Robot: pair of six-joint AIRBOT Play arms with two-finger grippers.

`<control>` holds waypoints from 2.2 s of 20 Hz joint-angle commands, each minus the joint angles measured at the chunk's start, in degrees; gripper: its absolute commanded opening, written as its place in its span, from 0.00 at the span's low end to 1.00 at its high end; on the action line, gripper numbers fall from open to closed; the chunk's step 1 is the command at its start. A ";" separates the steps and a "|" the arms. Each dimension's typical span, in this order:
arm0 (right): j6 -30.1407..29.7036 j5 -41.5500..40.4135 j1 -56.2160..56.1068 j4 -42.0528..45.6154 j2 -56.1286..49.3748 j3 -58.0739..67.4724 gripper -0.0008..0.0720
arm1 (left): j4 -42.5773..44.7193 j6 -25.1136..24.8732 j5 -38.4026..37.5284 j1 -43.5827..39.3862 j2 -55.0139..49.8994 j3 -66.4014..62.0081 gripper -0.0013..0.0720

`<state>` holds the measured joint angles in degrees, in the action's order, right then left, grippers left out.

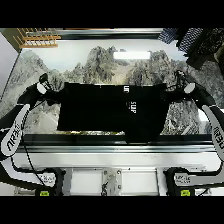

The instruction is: Fold the clothes and pants, and hang the long-sleeved shirts on hangers.

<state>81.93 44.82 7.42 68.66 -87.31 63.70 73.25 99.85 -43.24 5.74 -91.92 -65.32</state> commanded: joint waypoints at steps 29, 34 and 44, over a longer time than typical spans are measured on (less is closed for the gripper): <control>0.85 13.60 5.84 2.34 34.03 -15.26 0.68 | -10.36 4.48 3.37 1.99 22.91 33.31 0.06; 4.02 21.46 8.26 1.14 34.01 -27.87 0.68 | -5.25 2.69 0.28 0.68 23.04 30.45 0.02; -2.82 8.07 7.34 -17.75 31.85 -43.89 0.45 | -5.29 2.56 0.87 0.68 23.04 30.45 0.02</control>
<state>82.24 56.45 15.31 56.66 -54.46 21.80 67.88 102.54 -42.68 6.46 -68.84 -34.81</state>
